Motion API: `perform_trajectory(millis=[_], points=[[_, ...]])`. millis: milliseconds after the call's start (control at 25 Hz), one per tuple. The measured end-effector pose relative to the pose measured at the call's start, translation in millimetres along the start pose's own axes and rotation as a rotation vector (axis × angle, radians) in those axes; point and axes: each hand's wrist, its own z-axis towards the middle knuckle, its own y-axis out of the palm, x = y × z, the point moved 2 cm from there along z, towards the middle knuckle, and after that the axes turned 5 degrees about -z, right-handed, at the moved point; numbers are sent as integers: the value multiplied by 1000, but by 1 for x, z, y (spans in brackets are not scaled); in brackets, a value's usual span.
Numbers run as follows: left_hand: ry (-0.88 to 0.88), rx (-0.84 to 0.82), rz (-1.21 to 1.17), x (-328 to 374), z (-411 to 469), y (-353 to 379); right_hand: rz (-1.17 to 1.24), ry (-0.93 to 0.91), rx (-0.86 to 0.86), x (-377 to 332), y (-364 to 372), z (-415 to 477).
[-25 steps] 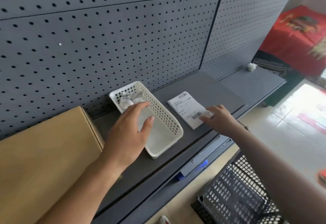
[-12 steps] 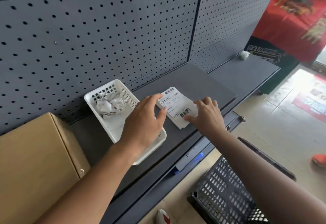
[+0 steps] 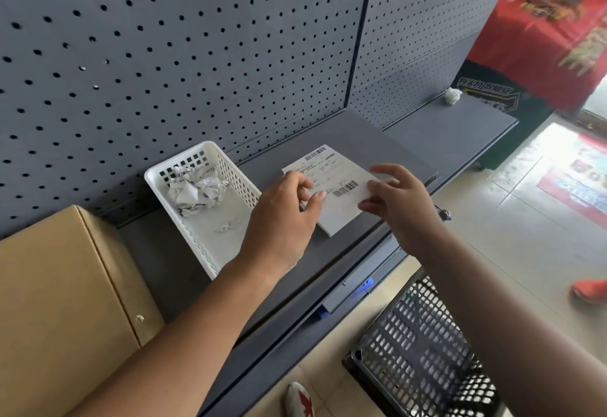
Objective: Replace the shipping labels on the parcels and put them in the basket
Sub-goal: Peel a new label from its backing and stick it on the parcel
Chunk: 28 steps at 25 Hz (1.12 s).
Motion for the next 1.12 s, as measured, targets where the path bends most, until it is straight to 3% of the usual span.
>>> perform_trajectory(millis=[80, 200, 440, 1120], points=[[-110, -30, -86, 1, -4, 2, 151, 15, -23, -7, 0, -8], [-266, -119, -400, 4, -8, 5, 271, 6, -27, -14, 1, -20], [-378, -179, -801, 19, -15, 5, 255, -72, -11, -18, 6, -31], [-529, -151, -1032, 15, -19, 9, -12, -240, -22, -14, 6, -37]])
